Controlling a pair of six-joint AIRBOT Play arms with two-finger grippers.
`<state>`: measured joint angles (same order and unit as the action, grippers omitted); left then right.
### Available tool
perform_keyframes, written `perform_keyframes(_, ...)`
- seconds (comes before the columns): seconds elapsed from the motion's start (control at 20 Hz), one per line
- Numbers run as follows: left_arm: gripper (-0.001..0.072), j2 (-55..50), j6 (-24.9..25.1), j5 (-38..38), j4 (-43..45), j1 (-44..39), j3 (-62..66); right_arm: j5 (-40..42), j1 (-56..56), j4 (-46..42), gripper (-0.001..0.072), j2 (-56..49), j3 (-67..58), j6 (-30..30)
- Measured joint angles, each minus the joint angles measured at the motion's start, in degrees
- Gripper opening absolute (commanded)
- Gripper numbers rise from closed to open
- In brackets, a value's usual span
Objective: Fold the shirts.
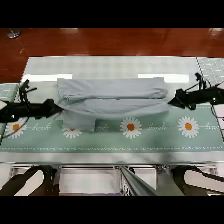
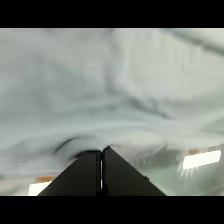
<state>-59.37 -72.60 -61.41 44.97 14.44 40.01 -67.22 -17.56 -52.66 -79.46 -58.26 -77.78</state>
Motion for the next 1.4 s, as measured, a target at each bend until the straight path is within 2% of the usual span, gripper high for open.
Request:
perform_keyframes(0.3,0.0021,-23.8,-2.3,0.0,0.0,-1.1,24.8,2.6,3.1,3.0,0.0017,-15.3,-20.6,-1.5)
perform_keyframes(0.35,0.0151,-27.8,-2.9,-0.6,0.0,-1.5,28.7,2.6,3.3,4.0,0.0137,-18.3,-23.6,-1.8)
perform_keyframes(0.4,0.0626,-31.1,-3.2,-1.3,0.1,-2.0,31.8,2.6,3.4,4.9,0.0530,-20.9,-25.9,-2.3)
perform_keyframes(0.45,0.0701,-34.2,-3.6,-2.1,0.2,-2.6,34.9,2.6,3.4,6.4,0.0620,-23.4,-28.0,-2.4)
perform_keyframes(0.65,0.0698,-40.3,-7.4,-6.6,3.8,-2.4,44.0,0.1,0.6,8.7,0.0619,-27.8,-33.8,-1.2)
perform_keyframes(0.85,0.0697,-40.1,-13.6,-11.3,11.6,1.5,48.5,-4.8,-3.8,3.5,0.0618,-29.7,-35.2,-3.5)
perform_keyframes(1.1,0.0697,-38.0,-15.9,-12.9,14.4,2.1,49.9,-10.6,-0.9,2.5,0.0617,-33.0,-35.1,-5.2)
perform_keyframes(1.15,0.0697,-37.9,-16.0,-13.0,14.6,1.6,49.9,-11.2,0.5,3.0,0.0596,-33.5,-35.1,-5.2)
perform_keyframes(1.2,0.0695,-37.7,-16.2,-13.1,14.6,0.9,50.0,-11.7,1.8,3.3,0.0411,-33.9,-35.2,-5.2)
perform_keyframes(1.25,0.0659,-37.6,-16.3,-13.1,14.6,0.2,50.1,-11.7,2.9,2.7,0.0033,-34.3,-35.3,-5.3)
perform_keyframes(1.3,0.0311,-37.6,-16.4,-13.1,14.8,-0.6,50.1,-11.8,3.8,2.0,0.0014,-34.6,-35.9,-5.4)
perform_keyframes(1.35,0.0043,-37.5,-16.3,-13.2,14.3,-1.4,50.1,-12.8,4.5,2.5,0.0014,-34.6,-36.9,-5.3)
perform_keyframes(1.4,0.0019,-37.5,-15.5,-13.5,12.8,-2.1,50.1,-13.8,4.9,2.9,0.0013,-34.2,-38.1,-4.7)
